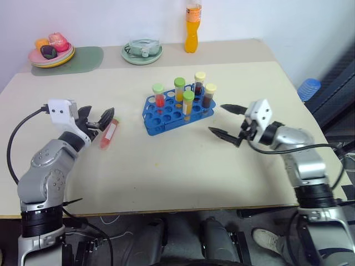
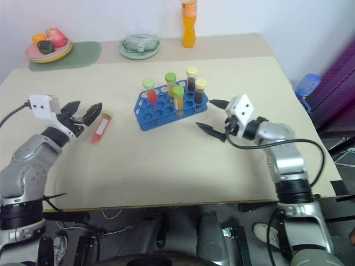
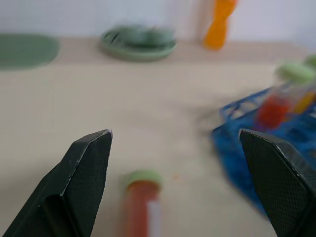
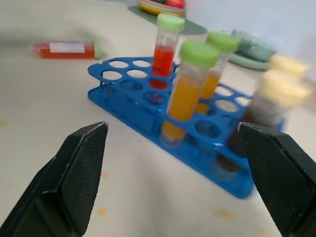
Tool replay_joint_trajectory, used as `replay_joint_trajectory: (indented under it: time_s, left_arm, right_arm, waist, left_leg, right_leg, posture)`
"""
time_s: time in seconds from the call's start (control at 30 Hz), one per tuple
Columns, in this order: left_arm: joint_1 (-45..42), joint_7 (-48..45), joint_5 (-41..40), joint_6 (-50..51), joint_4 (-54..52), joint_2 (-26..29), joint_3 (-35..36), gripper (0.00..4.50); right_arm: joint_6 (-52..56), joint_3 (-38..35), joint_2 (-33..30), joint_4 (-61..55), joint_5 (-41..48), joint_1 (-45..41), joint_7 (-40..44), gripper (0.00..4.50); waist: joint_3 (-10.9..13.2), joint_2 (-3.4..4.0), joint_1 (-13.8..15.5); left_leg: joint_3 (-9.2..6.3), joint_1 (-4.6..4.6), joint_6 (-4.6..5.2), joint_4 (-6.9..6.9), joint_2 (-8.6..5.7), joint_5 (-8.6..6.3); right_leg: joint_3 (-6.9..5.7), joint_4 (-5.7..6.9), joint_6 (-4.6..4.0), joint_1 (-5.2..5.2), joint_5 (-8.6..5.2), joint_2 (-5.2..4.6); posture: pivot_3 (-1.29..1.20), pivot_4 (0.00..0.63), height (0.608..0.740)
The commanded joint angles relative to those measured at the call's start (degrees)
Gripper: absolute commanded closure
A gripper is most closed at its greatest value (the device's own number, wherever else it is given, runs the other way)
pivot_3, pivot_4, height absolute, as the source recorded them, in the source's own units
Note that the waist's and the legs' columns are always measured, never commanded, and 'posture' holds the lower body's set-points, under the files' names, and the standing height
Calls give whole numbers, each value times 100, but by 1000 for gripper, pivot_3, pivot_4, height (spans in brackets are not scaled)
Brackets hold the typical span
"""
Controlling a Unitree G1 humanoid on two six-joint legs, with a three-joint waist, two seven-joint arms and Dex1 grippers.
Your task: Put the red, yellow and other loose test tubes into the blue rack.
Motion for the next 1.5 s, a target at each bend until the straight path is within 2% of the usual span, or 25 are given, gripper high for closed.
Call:
replay_joint_trajectory:
  time_s: [0.03,0.2,0.33,0.5,0.7,0.87,0.97,1.13,1.17,1.37,1.5]
  left_arm:
    - [-638,266,-189,1808,-11,390,-117,291]
    - [-1698,13,-143,3072,713,746,-489,291]
    - [-2680,61,115,3751,1808,662,-752,291]
    - [-3686,-67,755,3536,3531,434,-1436,291]
    - [-5197,-273,1417,3104,6021,-84,-1795,291]
    - [-5734,-563,1933,2696,7209,-371,-2052,291]
    - [-5849,-814,2171,2663,7524,-433,-2186,1020]
    - [-5863,-1068,2422,2840,7702,-456,-2250,3441]
    - [-5863,-1071,2450,2865,7715,-451,-2222,3703]
    - [-5820,-1334,2444,3327,7366,-322,-2181,3719]
    - [-5391,-1629,2170,3884,6244,-55,-2095,3719]
  right_arm:
    - [236,-181,-167,-594,372,-78,142,180]
    - [745,-248,-234,-1011,690,-244,60,180]
    - [914,-247,-214,-1174,761,-330,-3,180]
    - [960,-203,-206,-1186,743,-412,-54,180]
    - [1069,-181,-230,-1226,765,-551,-101,180]
    - [1195,-174,-233,-1366,766,-589,-193,180]
    - [1316,-196,-231,-1494,796,-571,-278,128]
    - [1450,-221,-232,-1639,813,-488,-377,128]
    - [1459,-216,-228,-1637,809,-492,-393,128]
    - [1433,-201,-229,-1579,805,-484,-387,128]
    - [1387,-214,-235,-1529,799,-463,-356,128]
  waist:
    - [0,0,3]
    - [4,-7,-6]
    - [6,-10,8]
    - [7,-11,66]
    - [13,-22,116]
    - [13,-23,89]
    - [13,-23,71]
    - [13,-23,91]
    - [13,-23,92]
    - [13,-23,66]
    - [13,-23,58]
  left_leg:
    - [0,0,0,0,1,-1]
    - [0,-5,0,8,1,-4]
    - [-2,-11,-1,11,2,-3]
    - [0,-16,-5,15,1,-2]
    - [1,-65,-27,35,-1,11]
    - [6,-72,-28,33,-4,12]
    - [8,-72,-28,33,-3,12]
    - [9,-72,-28,37,-3,12]
    - [9,-72,-28,37,-3,12]
    - [10,-72,-28,36,-3,12]
    - [11,-72,-27,36,-2,12]
  right_leg:
    - [0,0,0,0,0,1]
    - [-2,-1,1,-1,0,2]
    - [-5,0,1,-6,0,4]
    - [-5,-3,2,-8,0,4]
    - [-11,-3,8,-43,5,4]
    - [-11,-12,11,-47,6,2]
    - [-10,-4,11,-51,6,2]
    - [-9,0,12,-50,6,2]
    - [-9,-1,12,-50,6,2]
    - [-9,1,12,-52,6,2]
    - [-7,3,12,-53,6,2]
  posture:
    - [0,150,740]
    - [0,150,740]
    - [0,150,740]
    - [0,150,740]
    - [0,150,740]
    - [0,150,740]
    - [0,150,740]
    - [0,150,740]
    - [0,150,740]
    - [0,150,740]
    - [0,150,740]
